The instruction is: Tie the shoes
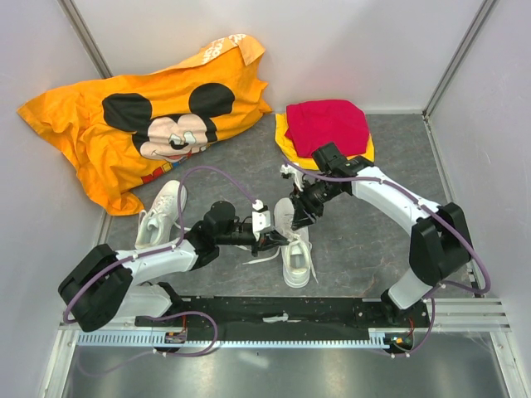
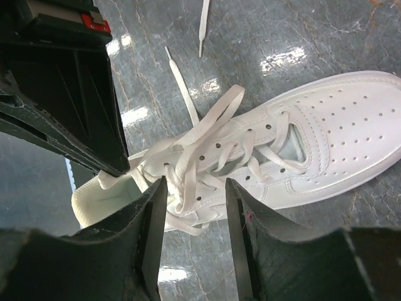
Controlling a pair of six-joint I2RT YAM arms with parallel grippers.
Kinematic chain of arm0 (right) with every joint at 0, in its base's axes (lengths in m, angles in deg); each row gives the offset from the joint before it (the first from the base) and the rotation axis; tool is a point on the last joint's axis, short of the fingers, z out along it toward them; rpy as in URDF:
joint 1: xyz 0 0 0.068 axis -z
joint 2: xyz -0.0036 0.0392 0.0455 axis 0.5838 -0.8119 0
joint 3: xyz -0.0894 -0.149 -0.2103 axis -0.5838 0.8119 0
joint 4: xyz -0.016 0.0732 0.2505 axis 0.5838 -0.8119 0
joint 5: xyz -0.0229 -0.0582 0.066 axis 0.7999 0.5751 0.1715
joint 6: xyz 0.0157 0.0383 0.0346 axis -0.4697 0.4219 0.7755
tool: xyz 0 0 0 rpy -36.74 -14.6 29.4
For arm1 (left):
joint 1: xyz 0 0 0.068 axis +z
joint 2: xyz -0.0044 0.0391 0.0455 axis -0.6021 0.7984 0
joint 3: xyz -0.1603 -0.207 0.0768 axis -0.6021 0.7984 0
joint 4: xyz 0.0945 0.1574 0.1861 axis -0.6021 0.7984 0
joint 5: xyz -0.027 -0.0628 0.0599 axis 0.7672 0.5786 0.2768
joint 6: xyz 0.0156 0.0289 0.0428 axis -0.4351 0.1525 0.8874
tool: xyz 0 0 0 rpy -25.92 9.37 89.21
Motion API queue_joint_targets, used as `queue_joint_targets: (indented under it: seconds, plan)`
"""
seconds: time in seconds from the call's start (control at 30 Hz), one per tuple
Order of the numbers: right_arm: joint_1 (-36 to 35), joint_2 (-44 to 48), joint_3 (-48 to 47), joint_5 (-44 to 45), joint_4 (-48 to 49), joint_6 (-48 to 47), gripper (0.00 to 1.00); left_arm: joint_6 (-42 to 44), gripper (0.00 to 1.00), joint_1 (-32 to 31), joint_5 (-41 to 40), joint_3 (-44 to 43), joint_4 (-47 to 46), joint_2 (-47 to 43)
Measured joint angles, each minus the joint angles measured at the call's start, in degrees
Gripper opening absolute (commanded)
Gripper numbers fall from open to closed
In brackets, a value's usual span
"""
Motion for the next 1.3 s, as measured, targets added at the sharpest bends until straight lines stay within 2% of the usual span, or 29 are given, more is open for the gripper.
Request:
queue_joint_targets:
  seconds: [0.37, 0.43, 0.57, 0.6, 0.67, 0.7, 0.73, 1.3]
  plan:
    - [-1.0, -1.6, -0.5, 0.7, -2.8, -3.5, 0.49, 0.5, 0.02, 0.0, 0.4, -0.4, 0.1, 0.7]
    - [-1.0, -2.1, -0.5, 0.9, -3.0, -3.9, 0.45, 0.5, 0.02, 0.0, 0.4, -0.5, 0.1, 0.7]
    - [-1.0, -2.5, -0.5, 1.1, -3.3, -4.7, 0.26, 0.5, 0.02, 0.0, 0.4, -0.7, 0.2, 0.8]
    - [-1.0, -2.6, -0.5, 1.0, -3.5, -4.7, 0.18, 0.5, 0.02, 0.0, 0.4, -0.7, 0.2, 0.8]
    - [-1.0, -2.6, -0.5, 0.8, -3.7, -4.9, 0.10, 0.6, 0.01, 0.0, 0.4, -0.7, 0.2, 0.8]
    - [-1.0, -2.6, -0.5, 0.7, -3.9, -4.8, 0.02, 0.7, 0.02, 0.0, 0.4, -0.8, 0.3, 0.8]
    - [-1.1, -2.6, -0.6, 0.6, -4.1, -4.7, 0.00, 0.9, 0.02, 0.0, 0.3, -0.8, 0.5, 0.8]
    - [-0.9, 0.3, -0.8, 1.3, -2.9, -2.6, 0.00, 2.0, 0.02, 0.0, -0.8, -1.3, 3.3, 0.9]
